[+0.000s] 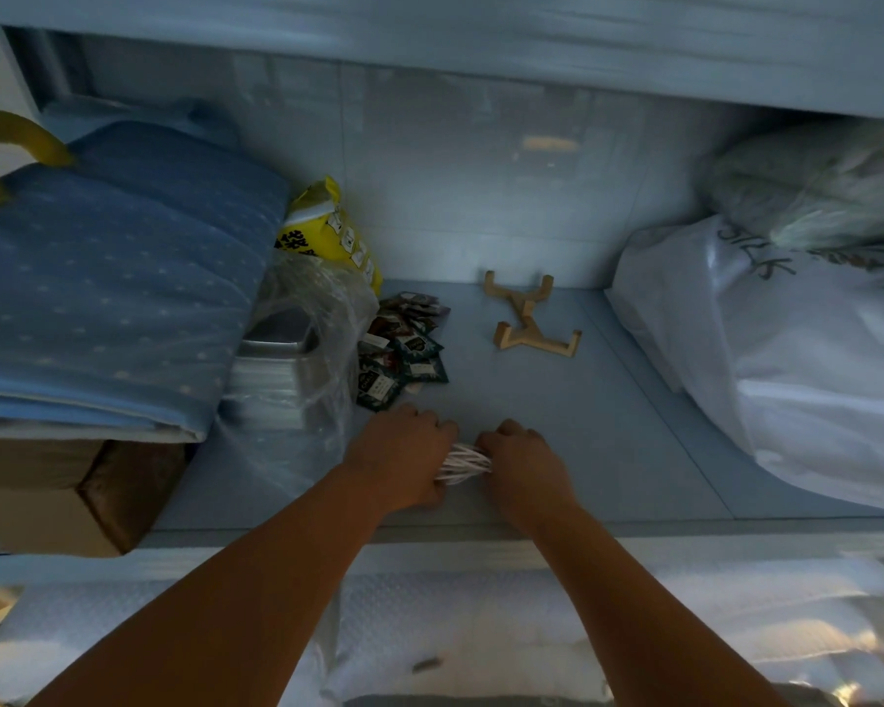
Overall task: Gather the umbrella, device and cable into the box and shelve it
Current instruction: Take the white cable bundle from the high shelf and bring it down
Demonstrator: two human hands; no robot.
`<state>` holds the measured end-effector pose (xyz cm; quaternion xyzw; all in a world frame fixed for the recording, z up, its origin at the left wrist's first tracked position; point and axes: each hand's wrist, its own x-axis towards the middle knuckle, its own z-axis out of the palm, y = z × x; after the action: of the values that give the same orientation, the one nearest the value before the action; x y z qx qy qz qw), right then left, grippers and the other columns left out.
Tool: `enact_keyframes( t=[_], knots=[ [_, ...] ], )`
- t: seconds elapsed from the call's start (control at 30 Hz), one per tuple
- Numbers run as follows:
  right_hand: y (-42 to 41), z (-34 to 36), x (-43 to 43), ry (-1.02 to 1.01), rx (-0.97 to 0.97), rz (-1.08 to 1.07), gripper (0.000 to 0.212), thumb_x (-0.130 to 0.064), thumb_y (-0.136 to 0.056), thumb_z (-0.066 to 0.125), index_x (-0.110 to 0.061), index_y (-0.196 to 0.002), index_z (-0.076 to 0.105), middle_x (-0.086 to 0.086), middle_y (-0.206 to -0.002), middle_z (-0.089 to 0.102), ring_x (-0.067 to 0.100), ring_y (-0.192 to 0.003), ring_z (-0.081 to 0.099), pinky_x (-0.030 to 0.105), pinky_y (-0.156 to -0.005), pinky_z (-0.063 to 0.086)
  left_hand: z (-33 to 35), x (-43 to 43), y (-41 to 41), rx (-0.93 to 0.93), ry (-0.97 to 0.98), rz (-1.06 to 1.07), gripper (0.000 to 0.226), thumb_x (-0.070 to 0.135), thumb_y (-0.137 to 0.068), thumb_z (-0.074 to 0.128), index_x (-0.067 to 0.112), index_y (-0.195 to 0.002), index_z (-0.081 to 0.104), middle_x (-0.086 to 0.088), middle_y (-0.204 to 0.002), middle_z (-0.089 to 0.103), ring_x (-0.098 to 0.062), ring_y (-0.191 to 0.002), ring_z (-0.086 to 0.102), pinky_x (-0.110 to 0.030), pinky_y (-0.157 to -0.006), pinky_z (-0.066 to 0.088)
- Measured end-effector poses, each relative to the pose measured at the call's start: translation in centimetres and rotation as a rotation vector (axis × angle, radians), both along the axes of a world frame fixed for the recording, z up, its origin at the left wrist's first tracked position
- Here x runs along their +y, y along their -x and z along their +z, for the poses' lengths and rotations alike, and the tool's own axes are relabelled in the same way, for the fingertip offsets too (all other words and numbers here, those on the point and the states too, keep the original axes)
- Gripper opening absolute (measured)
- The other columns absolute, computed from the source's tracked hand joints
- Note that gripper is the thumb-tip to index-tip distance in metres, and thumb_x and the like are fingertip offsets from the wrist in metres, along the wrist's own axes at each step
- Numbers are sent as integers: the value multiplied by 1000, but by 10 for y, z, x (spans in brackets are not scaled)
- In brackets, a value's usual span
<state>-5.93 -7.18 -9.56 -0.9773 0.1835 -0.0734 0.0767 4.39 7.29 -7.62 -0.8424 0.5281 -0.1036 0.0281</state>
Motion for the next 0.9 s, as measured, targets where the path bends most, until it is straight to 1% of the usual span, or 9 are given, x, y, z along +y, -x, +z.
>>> enact_keyframes(
  t=[0.13, 0.23, 0.3, 0.4, 0.47, 0.53, 0.6, 0.73, 0.9],
  knots=[
    [11, 2, -5, -27, 3, 1, 24, -14, -99, 49, -16, -116, 65, 9, -117, 55, 30, -111, 55, 36, -83, 51, -1, -5, 7, -14, -8, -15, 55, 49, -77, 65, 23, -125, 55, -2, -110, 63, -23, -98, 57, -32, -67, 40],
    [19, 3, -8, -37, 23, 7, 24, -17, -99, 49, -17, -117, 65, 9, -118, 55, 30, -112, 54, 34, -83, 49, -4, -6, 11, 80, 8, -26, 56, 50, -76, 65, 26, -126, 54, 0, -110, 63, -21, -97, 56, -34, -72, 49],
    [24, 2, -10, -32, 33, 15, 24, -17, -98, 50, -17, -117, 66, 9, -118, 54, 31, -112, 54, 34, -83, 48, -5, -5, 14, 179, 14, -32, 59, 51, -76, 66, 28, -130, 53, 0, -114, 63, -21, -101, 55, -35, -78, 50],
    [31, -1, -12, -38, 37, 25, 24, -16, -99, 49, -16, -116, 65, 10, -119, 54, 30, -112, 53, 34, -83, 48, -6, -6, 21, 283, -51, -16, 79, 70, -68, 70, 31, -133, 51, 2, -119, 59, -20, -107, 53, -36, -83, 50],
    [37, -2, -12, -45, 22, 32, 23, -15, -98, 49, -16, -115, 65, 9, -118, 54, 30, -111, 53, 33, -79, 46, -5, -5, 29, 321, -105, 6, 90, 76, -58, 74, 33, -134, 50, 4, -119, 55, -19, -107, 51, -36, -83, 50],
    [43, -3, -11, -55, 8, 36, 21, -16, -97, 51, -16, -113, 65, 9, -116, 54, 30, -109, 53, 33, -78, 46, -5, -4, 38, 330, -108, 28, 85, 68, -60, 77, 35, -134, 49, 3, -117, 53, -19, -105, 51, -35, -81, 50],
    [51, -5, -11, -67, -8, 35, 19, -17, -96, 52, -15, -110, 65, 9, -114, 54, 30, -108, 53, 34, -77, 47, -6, -3, 51, 306, -77, 45, 72, 55, -68, 77, 33, -131, 51, 1, -113, 53, -20, -101, 53, -32, -74, 48],
    [68, -8, -12, -65, -71, 56, 19, -14, -96, 53, -13, -108, 67, 10, -113, 56, 31, -105, 55, 33, -76, 48, -4, -2, 77, 193, -16, 86, 46, 41, -83, 64, 29, -126, 57, -1, -110, 57, -20, -94, 58, -27, -65, 41],
    [90, -1, -15, -66, -158, 53, 23, -10, -95, 53, -13, -113, 67, 11, -113, 57, 30, -103, 56, 33, -78, 48, 12, -5, 102, 105, 10, 106, 43, 38, -87, 59, 31, -129, 58, -2, -111, 59, -21, -94, 59, -28, -63, 39]
  ],
)
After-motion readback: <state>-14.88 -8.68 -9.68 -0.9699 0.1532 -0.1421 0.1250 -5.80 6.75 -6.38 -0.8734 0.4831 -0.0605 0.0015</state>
